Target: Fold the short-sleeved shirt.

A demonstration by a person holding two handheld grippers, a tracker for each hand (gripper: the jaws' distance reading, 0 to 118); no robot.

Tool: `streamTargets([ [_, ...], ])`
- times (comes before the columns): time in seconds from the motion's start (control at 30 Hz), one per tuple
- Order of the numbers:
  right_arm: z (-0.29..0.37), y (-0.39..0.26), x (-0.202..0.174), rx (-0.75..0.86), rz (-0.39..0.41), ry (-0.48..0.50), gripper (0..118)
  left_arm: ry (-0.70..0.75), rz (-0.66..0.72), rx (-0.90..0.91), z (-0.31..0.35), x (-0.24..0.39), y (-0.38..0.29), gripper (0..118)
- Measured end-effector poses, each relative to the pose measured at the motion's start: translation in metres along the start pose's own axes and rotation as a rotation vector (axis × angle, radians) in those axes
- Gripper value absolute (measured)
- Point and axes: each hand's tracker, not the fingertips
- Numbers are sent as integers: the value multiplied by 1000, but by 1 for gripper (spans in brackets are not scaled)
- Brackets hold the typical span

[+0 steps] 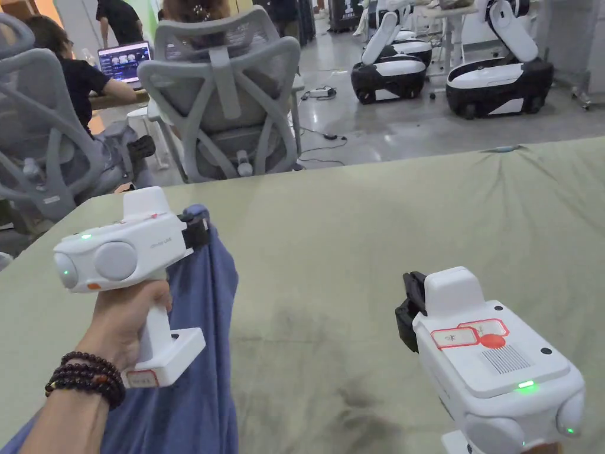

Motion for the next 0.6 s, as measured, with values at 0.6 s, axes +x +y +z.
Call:
streamTargets([
  [0.6, 133, -43, 201, -76, -27, -395, 8, -662, -285, -497, -179, 435, -201, 3],
])
